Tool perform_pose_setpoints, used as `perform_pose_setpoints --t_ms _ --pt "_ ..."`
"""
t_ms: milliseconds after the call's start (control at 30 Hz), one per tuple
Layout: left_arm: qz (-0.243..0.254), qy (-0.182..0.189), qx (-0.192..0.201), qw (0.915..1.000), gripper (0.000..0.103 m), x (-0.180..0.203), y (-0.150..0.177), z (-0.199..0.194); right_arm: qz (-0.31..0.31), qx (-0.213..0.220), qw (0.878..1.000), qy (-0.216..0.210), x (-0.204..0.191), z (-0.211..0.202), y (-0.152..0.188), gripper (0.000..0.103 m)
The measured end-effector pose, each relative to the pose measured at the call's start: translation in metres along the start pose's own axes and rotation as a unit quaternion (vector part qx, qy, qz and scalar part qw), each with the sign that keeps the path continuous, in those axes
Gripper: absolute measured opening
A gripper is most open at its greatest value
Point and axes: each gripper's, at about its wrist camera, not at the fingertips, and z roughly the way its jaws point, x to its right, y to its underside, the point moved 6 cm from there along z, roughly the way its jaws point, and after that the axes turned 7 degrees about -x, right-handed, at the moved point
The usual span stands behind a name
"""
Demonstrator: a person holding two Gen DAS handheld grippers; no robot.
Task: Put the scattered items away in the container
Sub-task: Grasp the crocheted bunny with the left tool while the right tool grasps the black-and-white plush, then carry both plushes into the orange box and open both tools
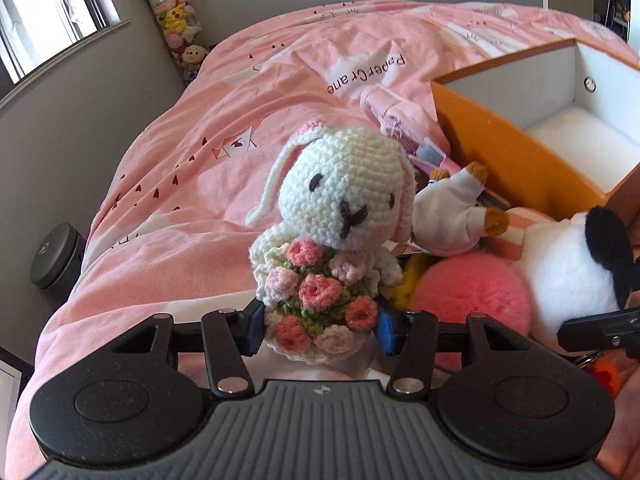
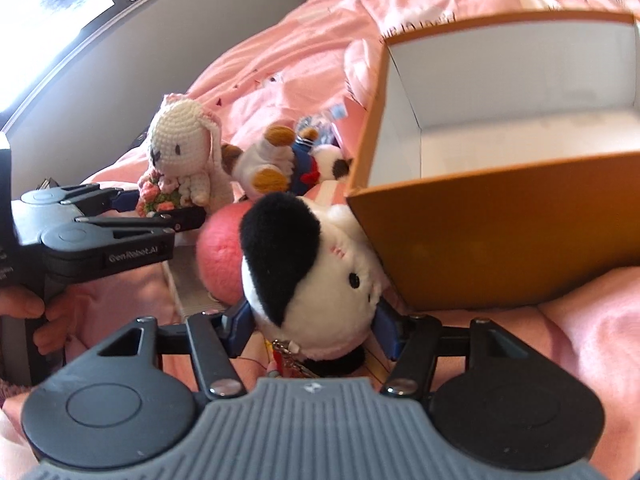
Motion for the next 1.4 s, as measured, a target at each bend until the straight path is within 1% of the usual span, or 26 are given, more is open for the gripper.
perform_pose_setpoints --t_ms 133,233,367,567,667,800,933,1000,1133,1233,1300,1400 --pt "-0.015 0.02 0.006 0.9997 0.06 0.001 0.0 -0.018 -0.018 0.017 1.0 0.003 -0.006 -0.014 0.002 0.063" --pt "-0.025 0.03 0.012 0.9992 0.059 0.002 -0.001 -0.028 -0.032 0.031 0.999 0.015 -0.01 -0.024 0.002 0.063" --pt "-0.033 0.041 0.024 0.9983 0.059 0.005 -0.002 -0.042 -0.043 0.054 0.998 0.013 -0.014 -0.04 0.002 0.062" --pt "-0.036 0.038 0.051 0.9973 0.059 0.008 -0.008 -0.063 -0.06 0.079 0.995 0.008 -0.021 -0.059 0.002 0.062" --pt "-0.033 0.047 0.063 0.9963 0.059 0.011 -0.014 -0.074 -0.068 0.096 0.993 0.006 -0.025 -0.072 0.0 0.062" --pt "-0.033 0.063 0.075 0.9947 0.059 0.016 -0.024 -0.084 -0.084 0.119 0.989 0.019 -0.026 -0.092 -0.006 0.062" --pt "-0.041 0.097 0.075 0.9916 0.059 0.021 -0.036 -0.09 -0.102 0.154 0.982 0.03 -0.022 -0.118 -0.017 0.062" --pt "-0.044 0.114 0.075 0.9896 0.059 0.025 -0.043 -0.091 -0.111 0.171 0.978 0.045 -0.018 -0.13 -0.026 0.062" --pt "-0.037 0.143 0.078 0.986 0.059 0.037 -0.059 -0.092 -0.127 0.192 0.97 0.077 -0.005 -0.145 -0.043 0.062" --pt "-0.033 0.174 0.073 0.9814 0.059 0.049 -0.075 -0.089 -0.15 0.201 0.962 0.11 0.006 -0.152 -0.056 0.062" --pt "-0.031 0.186 0.07 0.9796 0.059 0.056 -0.088 -0.086 -0.166 0.201 0.957 0.126 0.013 -0.153 -0.066 0.062" --pt "-0.033 0.209 0.061 0.9755 0.059 0.067 -0.106 -0.077 -0.194 0.195 0.951 0.139 0.025 -0.15 -0.081 0.062"
